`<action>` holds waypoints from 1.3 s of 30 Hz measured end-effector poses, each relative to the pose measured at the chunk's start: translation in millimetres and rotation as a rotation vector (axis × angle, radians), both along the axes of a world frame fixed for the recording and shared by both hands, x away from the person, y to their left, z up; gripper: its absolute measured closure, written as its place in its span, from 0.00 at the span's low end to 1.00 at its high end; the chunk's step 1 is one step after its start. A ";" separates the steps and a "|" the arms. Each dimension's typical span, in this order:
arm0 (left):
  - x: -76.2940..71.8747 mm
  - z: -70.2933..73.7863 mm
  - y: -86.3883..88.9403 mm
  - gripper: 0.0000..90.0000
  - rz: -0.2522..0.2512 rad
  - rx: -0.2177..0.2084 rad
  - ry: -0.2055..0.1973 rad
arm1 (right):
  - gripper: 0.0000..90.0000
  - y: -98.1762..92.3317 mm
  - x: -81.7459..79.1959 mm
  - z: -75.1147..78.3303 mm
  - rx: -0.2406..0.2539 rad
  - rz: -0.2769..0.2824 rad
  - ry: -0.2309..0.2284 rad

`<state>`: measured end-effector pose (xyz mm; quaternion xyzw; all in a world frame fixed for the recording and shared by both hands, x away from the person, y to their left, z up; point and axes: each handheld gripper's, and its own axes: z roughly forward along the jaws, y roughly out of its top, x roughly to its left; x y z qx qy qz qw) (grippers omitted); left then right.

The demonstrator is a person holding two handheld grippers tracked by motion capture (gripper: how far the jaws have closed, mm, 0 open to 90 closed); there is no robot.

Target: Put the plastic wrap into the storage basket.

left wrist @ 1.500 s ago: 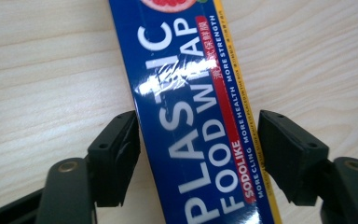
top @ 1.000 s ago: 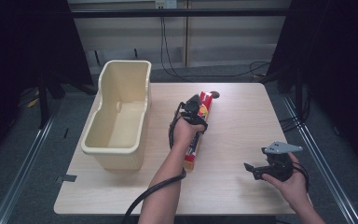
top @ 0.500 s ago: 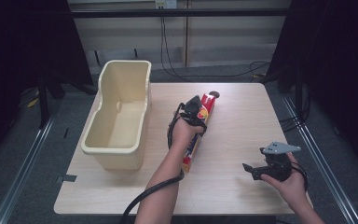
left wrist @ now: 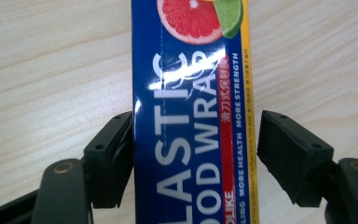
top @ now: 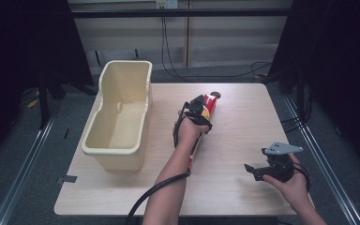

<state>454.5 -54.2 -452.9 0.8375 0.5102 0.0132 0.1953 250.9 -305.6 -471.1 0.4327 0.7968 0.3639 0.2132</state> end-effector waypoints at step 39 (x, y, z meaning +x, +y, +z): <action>-3.1 22.3 13.7 0.46 0.013 0.048 0.093 | 0.08 -0.5 -0.1 1.2 -0.009 -0.001 -0.006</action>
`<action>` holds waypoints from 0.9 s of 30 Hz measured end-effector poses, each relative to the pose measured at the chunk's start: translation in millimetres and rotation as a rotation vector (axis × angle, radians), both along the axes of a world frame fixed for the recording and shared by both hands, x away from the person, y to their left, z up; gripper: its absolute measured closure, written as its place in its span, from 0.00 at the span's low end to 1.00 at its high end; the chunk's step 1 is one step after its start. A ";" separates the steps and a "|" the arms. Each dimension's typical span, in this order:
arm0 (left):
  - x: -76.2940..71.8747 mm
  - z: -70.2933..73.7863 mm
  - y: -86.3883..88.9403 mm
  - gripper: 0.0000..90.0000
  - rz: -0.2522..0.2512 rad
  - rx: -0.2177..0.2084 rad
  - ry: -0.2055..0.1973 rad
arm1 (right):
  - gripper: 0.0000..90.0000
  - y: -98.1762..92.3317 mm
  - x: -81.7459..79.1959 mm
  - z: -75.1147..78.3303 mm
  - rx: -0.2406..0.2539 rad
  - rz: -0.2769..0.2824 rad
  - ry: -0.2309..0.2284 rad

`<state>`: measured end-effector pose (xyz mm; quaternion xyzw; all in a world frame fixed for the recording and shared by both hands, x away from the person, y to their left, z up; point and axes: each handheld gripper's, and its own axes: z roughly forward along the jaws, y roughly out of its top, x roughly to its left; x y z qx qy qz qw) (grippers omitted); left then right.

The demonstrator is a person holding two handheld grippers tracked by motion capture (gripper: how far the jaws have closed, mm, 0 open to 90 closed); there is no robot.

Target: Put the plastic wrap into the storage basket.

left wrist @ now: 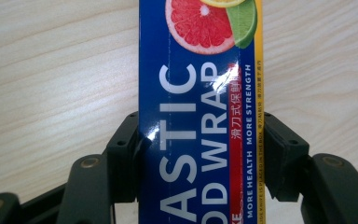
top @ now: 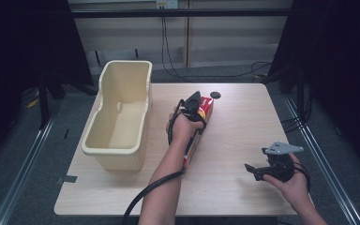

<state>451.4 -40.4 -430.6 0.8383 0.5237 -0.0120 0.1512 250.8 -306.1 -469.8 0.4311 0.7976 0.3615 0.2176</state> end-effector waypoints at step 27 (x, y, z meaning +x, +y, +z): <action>-5.8 82.6 22.2 0.46 -0.005 -0.018 0.001 | 0.04 4.2 0.7 -1.1 0.005 0.021 -0.003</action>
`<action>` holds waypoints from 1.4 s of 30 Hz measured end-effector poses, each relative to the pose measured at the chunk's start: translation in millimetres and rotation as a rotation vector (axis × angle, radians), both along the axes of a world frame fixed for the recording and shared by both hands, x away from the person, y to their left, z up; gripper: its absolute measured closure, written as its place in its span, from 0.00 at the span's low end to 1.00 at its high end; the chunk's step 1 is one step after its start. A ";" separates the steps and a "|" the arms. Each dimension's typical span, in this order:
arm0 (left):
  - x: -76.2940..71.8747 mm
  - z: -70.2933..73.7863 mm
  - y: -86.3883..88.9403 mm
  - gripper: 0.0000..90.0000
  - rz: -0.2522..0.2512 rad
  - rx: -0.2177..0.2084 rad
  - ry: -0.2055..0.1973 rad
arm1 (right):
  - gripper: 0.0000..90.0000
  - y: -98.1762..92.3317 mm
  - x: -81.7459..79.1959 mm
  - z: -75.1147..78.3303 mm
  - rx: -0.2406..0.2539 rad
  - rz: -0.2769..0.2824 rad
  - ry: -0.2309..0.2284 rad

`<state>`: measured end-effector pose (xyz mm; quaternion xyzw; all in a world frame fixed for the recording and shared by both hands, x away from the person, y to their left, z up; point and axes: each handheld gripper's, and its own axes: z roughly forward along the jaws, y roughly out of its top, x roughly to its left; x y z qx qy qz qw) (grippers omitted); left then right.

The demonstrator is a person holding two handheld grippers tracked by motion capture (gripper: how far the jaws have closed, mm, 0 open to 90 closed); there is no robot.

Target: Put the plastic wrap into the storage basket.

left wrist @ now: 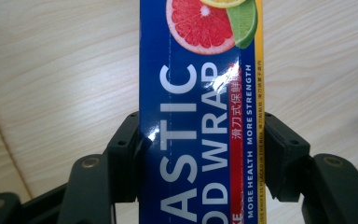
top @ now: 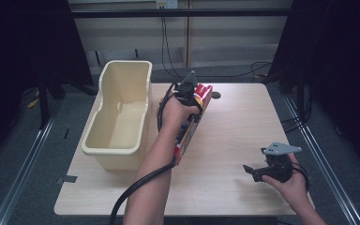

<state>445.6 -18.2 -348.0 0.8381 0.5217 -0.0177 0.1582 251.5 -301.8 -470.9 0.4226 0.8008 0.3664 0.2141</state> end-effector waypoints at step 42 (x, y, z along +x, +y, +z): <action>-4.1 81.8 42.4 0.46 0.075 0.004 -0.016 | 0.02 -0.5 -0.8 -0.1 0.013 0.006 0.012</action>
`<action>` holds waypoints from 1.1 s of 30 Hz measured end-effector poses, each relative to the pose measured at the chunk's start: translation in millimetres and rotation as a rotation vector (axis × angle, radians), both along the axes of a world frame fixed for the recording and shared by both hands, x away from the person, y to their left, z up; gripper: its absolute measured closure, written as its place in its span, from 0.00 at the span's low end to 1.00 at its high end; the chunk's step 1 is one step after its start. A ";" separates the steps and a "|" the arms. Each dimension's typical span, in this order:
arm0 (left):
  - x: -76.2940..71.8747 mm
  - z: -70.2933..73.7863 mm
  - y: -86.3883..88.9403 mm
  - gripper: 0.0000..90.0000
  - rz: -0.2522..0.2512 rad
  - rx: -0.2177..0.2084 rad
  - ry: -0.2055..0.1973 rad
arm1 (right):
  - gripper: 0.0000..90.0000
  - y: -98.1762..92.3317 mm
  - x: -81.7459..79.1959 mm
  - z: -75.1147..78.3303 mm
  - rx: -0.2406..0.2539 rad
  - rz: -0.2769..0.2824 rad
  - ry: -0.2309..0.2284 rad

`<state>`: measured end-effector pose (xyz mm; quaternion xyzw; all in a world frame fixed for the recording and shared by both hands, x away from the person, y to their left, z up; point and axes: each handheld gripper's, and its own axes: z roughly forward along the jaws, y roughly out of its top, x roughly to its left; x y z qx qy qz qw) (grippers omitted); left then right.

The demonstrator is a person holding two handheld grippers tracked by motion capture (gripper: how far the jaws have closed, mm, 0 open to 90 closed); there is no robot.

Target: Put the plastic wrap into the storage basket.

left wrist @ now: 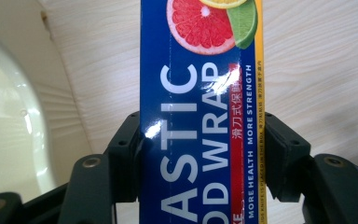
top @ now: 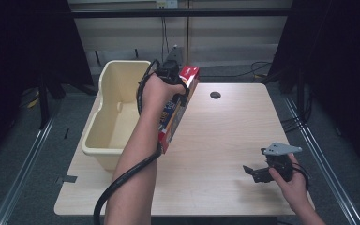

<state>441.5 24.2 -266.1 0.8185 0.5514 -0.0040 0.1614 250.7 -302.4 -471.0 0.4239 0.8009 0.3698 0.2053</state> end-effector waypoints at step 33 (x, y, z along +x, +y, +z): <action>-5.2 38.6 50.1 0.46 0.105 -0.005 -0.030 | 0.02 3.3 -0.8 0.0 -0.021 0.006 -0.001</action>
